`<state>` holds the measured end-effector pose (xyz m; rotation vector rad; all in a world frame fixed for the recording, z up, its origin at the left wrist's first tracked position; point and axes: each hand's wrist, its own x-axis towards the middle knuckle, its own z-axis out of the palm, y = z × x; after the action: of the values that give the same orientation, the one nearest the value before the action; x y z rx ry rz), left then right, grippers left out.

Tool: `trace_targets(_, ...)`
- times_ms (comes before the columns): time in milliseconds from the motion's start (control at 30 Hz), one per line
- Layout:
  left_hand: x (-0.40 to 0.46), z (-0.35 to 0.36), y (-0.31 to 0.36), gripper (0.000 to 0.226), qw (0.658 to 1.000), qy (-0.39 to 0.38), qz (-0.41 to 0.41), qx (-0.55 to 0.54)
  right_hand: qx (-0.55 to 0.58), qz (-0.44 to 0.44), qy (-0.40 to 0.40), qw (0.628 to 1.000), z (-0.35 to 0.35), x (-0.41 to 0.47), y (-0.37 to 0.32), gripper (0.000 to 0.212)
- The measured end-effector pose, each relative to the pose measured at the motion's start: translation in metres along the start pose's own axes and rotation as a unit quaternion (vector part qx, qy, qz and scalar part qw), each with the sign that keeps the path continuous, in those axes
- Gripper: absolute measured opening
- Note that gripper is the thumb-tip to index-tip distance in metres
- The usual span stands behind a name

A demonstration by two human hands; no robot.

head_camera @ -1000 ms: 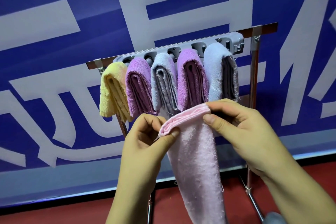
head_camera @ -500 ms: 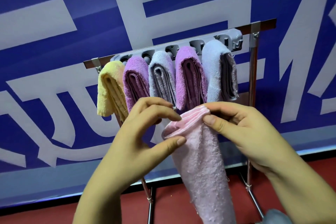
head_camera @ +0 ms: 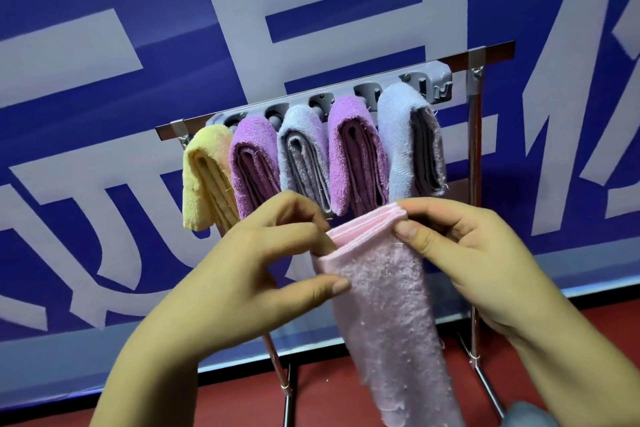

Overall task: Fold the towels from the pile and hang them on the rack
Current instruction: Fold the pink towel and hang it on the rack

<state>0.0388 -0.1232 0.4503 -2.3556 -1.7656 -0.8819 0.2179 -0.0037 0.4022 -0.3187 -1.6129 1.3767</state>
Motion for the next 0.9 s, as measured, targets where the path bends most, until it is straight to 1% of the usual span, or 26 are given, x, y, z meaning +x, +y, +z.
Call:
trace_targets(100,0.001,0.004,0.001,0.020,0.997,0.059,-0.026,0.041,0.032,-0.008,0.000,0.999,0.005,-0.004,-0.003,0.021)
trace_targets(133,0.001,0.007,0.002,0.019,0.996,0.081,-0.033,0.033,0.045,-0.012,-0.004,0.999,0.007,-0.005,-0.005,0.023)
trace_targets(233,0.001,0.012,0.008,0.019,0.983,0.156,-0.070,-0.072,0.087,-0.017,0.001,0.996,0.009,-0.005,-0.010,0.022)
trace_targets(267,0.001,0.013,0.010,0.021,0.971,0.185,-0.087,-0.124,0.097,-0.018,0.009,0.995,0.009,-0.005,-0.010,0.024)
trace_targets(367,0.004,0.017,0.013,0.025,0.917,0.249,-0.128,-0.284,0.114,-0.015,0.045,0.992,0.009,0.000,-0.004,0.030)
trace_targets(400,0.005,0.018,0.014,0.028,0.904,0.259,-0.134,-0.312,0.117,-0.014,0.050,0.992,0.011,0.001,-0.003,0.030)
trace_targets(433,0.007,0.018,0.015,0.029,0.898,0.264,-0.139,-0.323,0.118,-0.014,0.051,0.992,0.012,0.003,-0.003,0.029)
trace_targets(467,0.008,0.017,0.015,0.030,0.900,0.261,-0.145,-0.318,0.118,-0.016,0.051,0.992,0.014,0.004,-0.003,0.027)
trace_targets(533,0.011,0.012,0.014,0.032,0.924,0.228,-0.148,-0.268,0.118,-0.024,0.056,0.991,0.015,0.008,-0.006,0.021)
trace_targets(600,0.015,0.005,0.014,0.041,0.960,0.167,-0.127,-0.188,0.105,-0.042,0.043,0.993,0.017,0.012,-0.011,0.020)
trace_targets(667,0.022,-0.001,0.016,0.050,0.984,0.104,-0.090,-0.109,0.068,-0.056,0.002,0.996,0.022,0.014,-0.016,0.024)
trace_targets(700,0.026,-0.003,0.017,0.052,0.991,0.080,-0.077,-0.080,0.050,-0.058,-0.012,0.997,0.025,0.015,-0.017,0.027)
trace_targets(767,0.033,-0.008,0.021,0.045,0.995,0.051,-0.073,-0.054,0.030,-0.053,-0.013,0.998,0.027,0.018,-0.018,0.027)
trace_targets(833,0.040,-0.013,0.020,0.036,0.996,0.039,-0.078,-0.035,0.028,-0.045,0.000,0.999,0.026,0.021,-0.018,0.026)
trace_targets(900,0.045,-0.017,0.018,0.032,0.996,0.029,-0.085,-0.022,0.033,-0.040,0.007,0.999,0.025,0.021,-0.017,0.031)
